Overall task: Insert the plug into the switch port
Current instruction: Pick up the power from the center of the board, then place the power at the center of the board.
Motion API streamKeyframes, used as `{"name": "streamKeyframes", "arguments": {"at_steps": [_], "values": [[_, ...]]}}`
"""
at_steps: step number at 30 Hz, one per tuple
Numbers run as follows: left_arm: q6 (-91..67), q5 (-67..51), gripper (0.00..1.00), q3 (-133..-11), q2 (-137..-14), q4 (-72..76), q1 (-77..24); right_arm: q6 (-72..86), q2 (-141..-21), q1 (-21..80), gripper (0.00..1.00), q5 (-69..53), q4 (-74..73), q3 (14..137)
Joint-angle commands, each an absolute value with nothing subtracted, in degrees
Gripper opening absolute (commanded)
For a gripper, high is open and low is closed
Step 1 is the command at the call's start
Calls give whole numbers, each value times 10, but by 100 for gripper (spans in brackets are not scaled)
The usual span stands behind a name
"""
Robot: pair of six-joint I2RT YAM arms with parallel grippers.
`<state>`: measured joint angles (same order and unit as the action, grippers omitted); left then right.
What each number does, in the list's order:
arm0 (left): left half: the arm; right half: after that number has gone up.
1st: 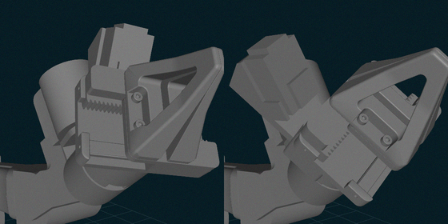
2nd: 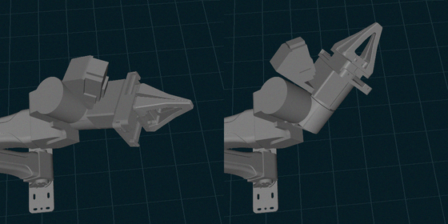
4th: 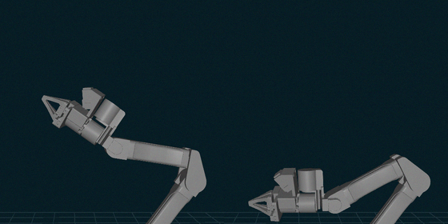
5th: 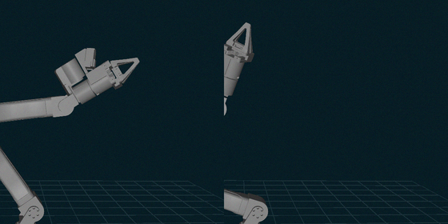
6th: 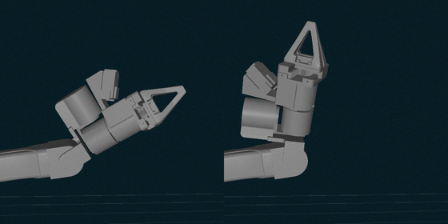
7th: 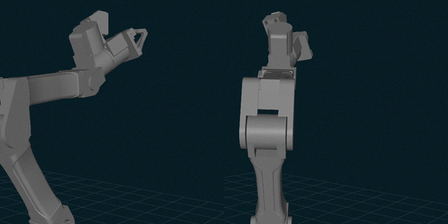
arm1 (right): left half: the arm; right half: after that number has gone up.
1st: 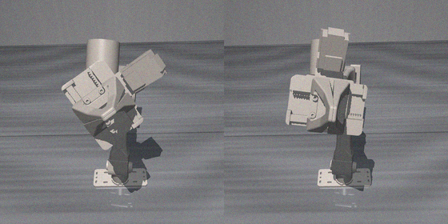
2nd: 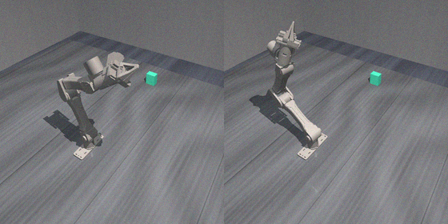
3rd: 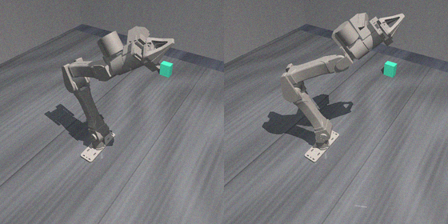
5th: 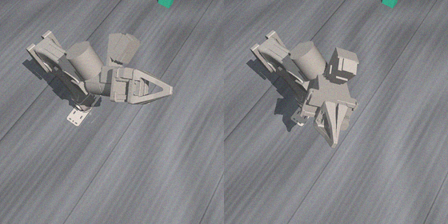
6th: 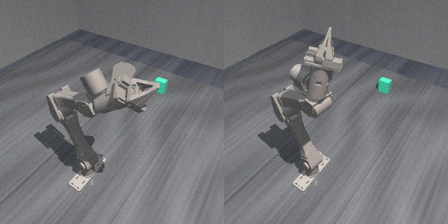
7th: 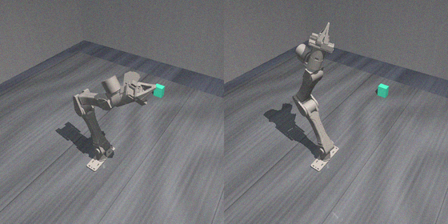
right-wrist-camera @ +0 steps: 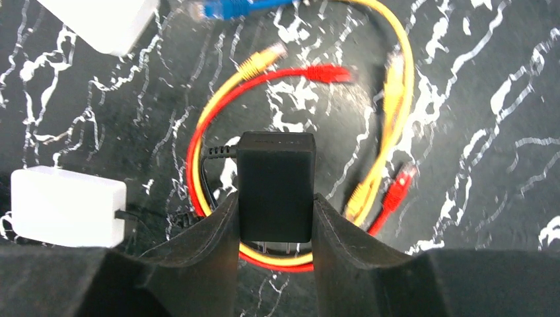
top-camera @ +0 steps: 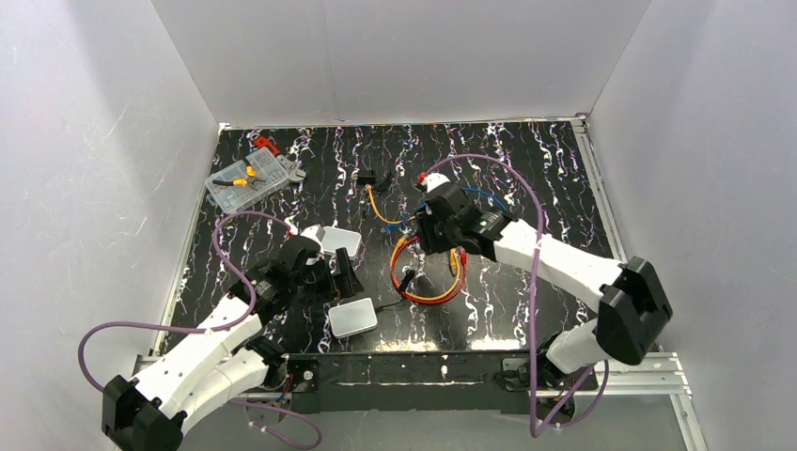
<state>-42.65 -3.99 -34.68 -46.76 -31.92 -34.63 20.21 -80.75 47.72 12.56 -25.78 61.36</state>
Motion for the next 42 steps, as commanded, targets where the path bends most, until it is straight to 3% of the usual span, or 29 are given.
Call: {"name": "streamKeyframes", "arguments": {"at_steps": [1, 24, 42], "values": [[-455, -21, 100, -327, -449, -310, -348, 157, -861, 486, 12, 75, -220, 688], [-530, 26, 100, -290, -321, -353, -349, 6, -1144, 542, 17, -36, -246, 927], [-529, 30, 100, -292, -313, -371, -349, 2, -1202, 553, 19, -27, -239, 930]]}}
